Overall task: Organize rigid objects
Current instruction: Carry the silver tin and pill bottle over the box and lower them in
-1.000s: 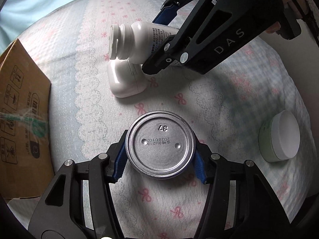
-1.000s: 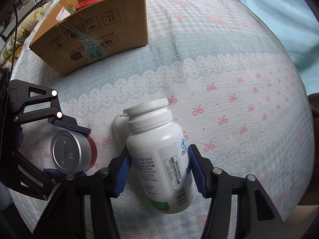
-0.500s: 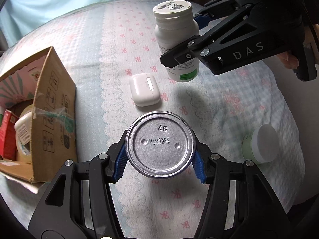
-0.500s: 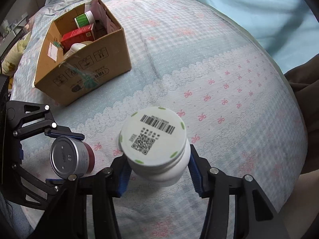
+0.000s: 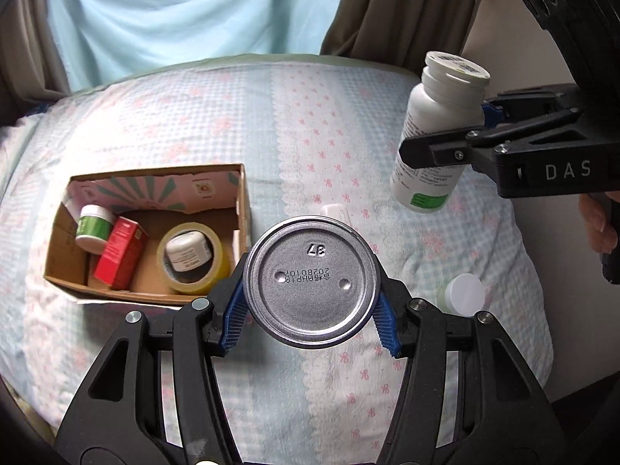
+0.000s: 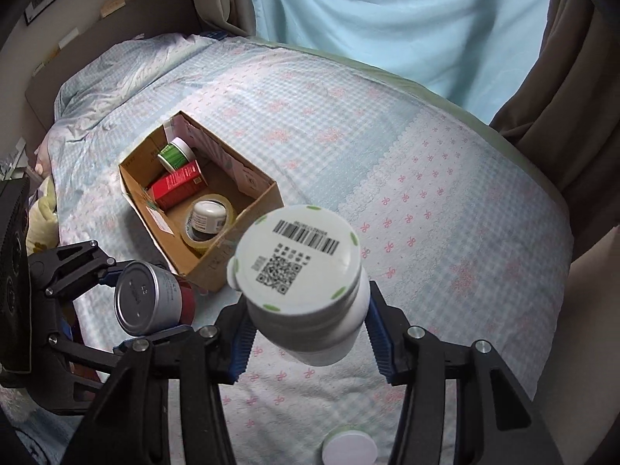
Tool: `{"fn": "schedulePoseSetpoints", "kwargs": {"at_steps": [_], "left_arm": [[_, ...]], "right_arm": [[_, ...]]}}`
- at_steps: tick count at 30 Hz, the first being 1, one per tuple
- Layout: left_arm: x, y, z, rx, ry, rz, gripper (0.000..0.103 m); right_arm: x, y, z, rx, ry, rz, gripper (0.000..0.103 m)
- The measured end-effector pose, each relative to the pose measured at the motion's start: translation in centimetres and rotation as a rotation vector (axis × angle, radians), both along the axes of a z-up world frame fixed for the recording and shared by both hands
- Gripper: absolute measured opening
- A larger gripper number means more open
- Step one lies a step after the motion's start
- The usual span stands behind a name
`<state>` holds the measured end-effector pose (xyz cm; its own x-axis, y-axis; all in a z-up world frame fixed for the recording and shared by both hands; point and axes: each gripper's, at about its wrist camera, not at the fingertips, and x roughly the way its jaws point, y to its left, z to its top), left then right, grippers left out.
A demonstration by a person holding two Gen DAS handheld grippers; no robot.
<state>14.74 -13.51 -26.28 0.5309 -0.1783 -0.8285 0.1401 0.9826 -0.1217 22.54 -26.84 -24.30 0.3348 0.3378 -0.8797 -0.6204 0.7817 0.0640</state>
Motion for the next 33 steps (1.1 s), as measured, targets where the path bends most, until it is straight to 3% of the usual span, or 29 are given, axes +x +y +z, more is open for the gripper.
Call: {"fn": "schedulePoseSetpoints", "kwargs": {"at_steps": [8, 15, 23, 33], "left_arm": [[-1.2, 8.8, 7.6, 0.036, -0.026, 0.109, 0.052], [-0.2, 17.5, 10.0, 0.041, -0.036, 0.140, 0.052], [1.8, 26.1, 8.3, 0.045, 0.015, 0.082, 0.052], [6.5, 31.3, 2.1, 0.040, 0.149, 0.038, 0.052]], "right_arm": [[-3.0, 4.0, 6.4, 0.106, 0.036, -0.123, 0.047], [-3.9, 9.8, 7.9, 0.126, 0.031, -0.185, 0.047], [-2.2, 16.6, 6.2, 0.176, 0.096, -0.322, 0.047], [0.7, 22.6, 1.2, 0.199, 0.232, -0.488, 0.048]]}}
